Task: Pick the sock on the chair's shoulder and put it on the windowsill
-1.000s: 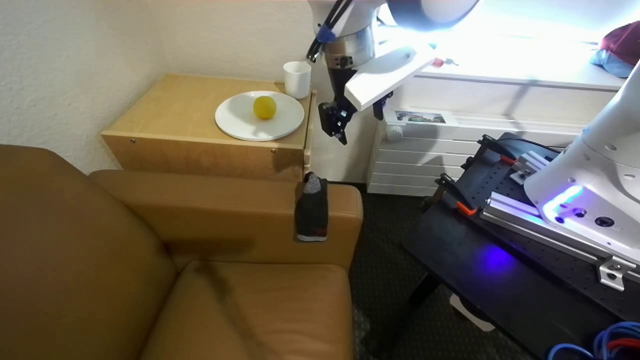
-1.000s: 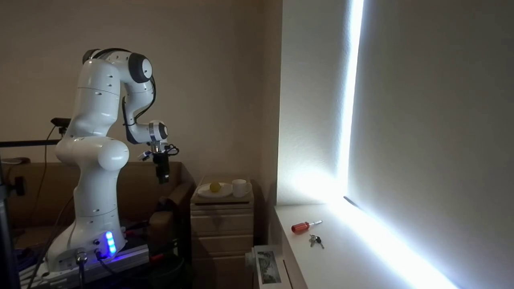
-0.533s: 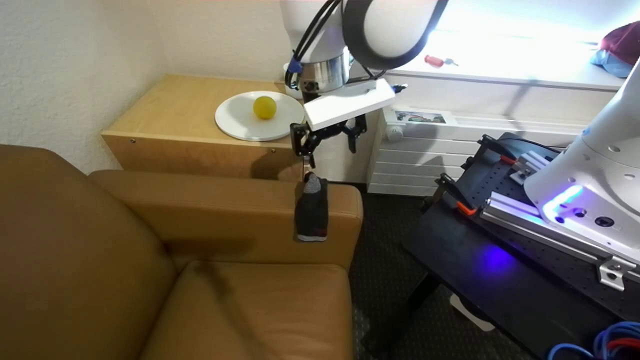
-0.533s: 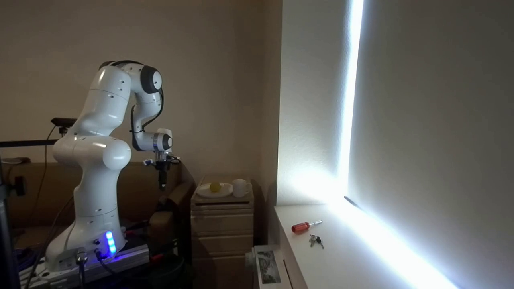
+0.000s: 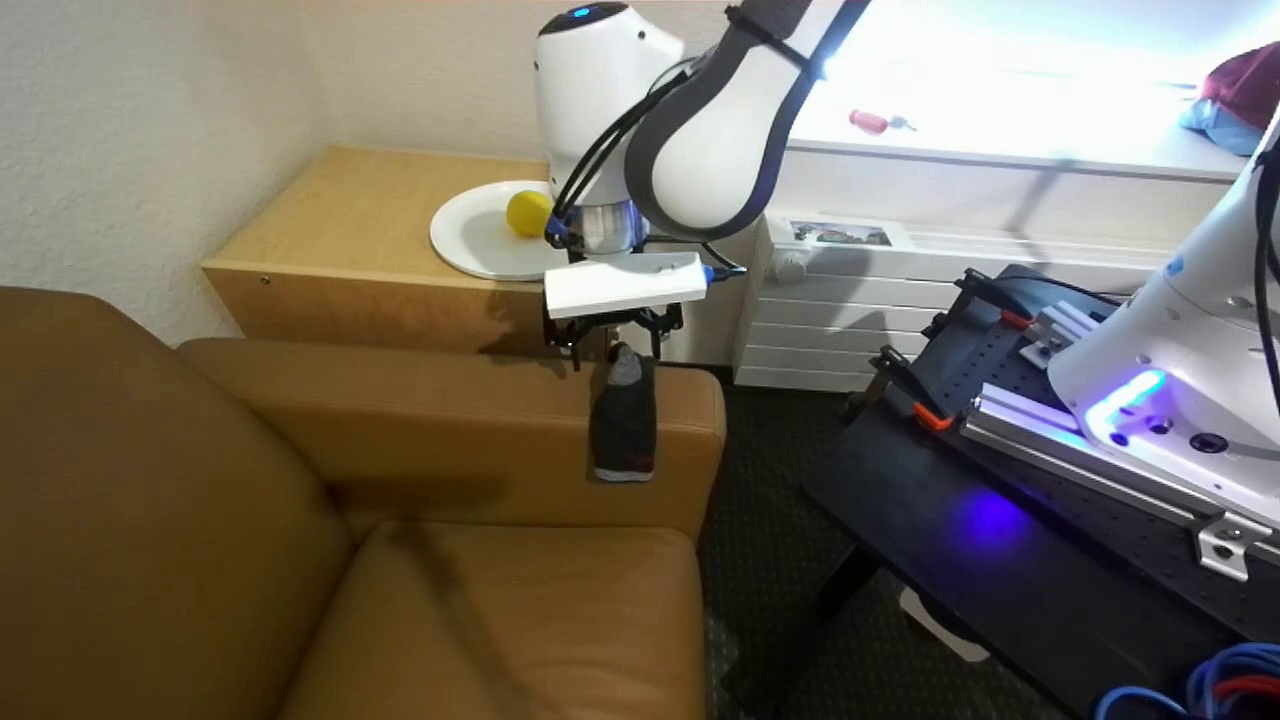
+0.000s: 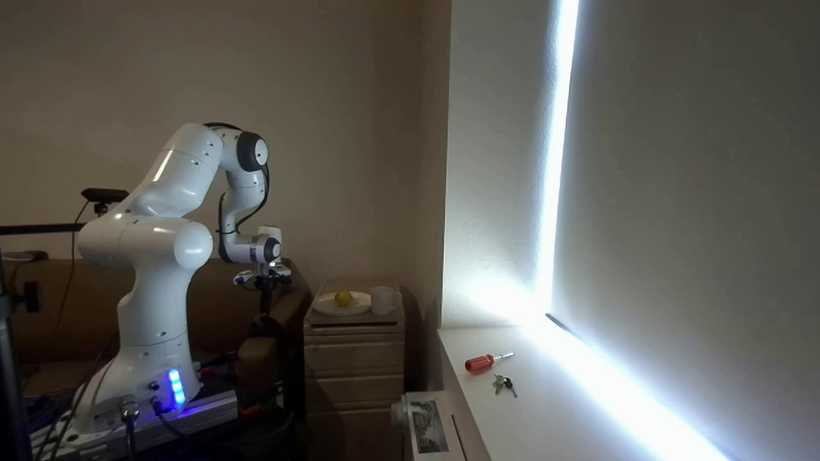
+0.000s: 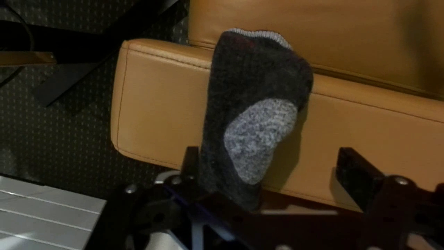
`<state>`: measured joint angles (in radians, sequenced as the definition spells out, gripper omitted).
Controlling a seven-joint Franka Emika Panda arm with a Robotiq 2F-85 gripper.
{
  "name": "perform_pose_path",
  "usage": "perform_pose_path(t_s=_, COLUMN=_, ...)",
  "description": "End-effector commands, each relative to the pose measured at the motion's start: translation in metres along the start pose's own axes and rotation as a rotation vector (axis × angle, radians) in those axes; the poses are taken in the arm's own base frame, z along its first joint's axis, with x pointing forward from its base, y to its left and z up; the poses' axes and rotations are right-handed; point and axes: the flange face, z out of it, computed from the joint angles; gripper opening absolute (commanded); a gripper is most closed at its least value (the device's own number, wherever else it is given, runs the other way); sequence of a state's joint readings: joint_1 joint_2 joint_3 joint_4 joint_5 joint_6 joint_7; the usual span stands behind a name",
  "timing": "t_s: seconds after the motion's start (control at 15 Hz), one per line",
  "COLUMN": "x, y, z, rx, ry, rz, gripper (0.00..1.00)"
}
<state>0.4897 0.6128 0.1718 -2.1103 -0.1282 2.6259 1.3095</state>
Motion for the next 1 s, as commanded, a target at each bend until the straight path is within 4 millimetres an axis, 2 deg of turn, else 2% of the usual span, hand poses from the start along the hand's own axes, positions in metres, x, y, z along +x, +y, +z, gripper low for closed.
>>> perform_pose_path(t_s=0.0, x=0.0, y=-0.001, z=-0.003, rx=0.003, ry=0.001, rz=-0.002, gripper=1.0)
perform_pose_path(t_s=0.07, x=0.002, y=-0.001, z=-0.005, rx=0.01, ry=-0.014, rz=-0.006, gripper=0.75)
perform_pose_path(t_s=0.13, x=0.004, y=0.0, z=-0.005, rx=0.005, ry=-0.017, rz=-0.003, gripper=0.74)
perform_pose_path(t_s=0.2, x=0.005, y=0.001, z=-0.004, rx=-0.002, ry=-0.031, rz=-0.001, gripper=0.68)
perform_pose_path(t_s=0.47, x=0.012, y=0.008, z=0.002, rx=-0.006, ry=-0.089, rz=0.02, gripper=0.4)
perform_pose_path(t_s=0.8, x=0.016, y=0.017, z=-0.002, rx=-0.054, ry=-0.128, rz=-0.008, gripper=0.04)
perform_pose_path(t_s=0.93, x=0.011, y=0.019, z=-0.002, rx=-0.082, ry=-0.147, rz=-0.068, gripper=0.0)
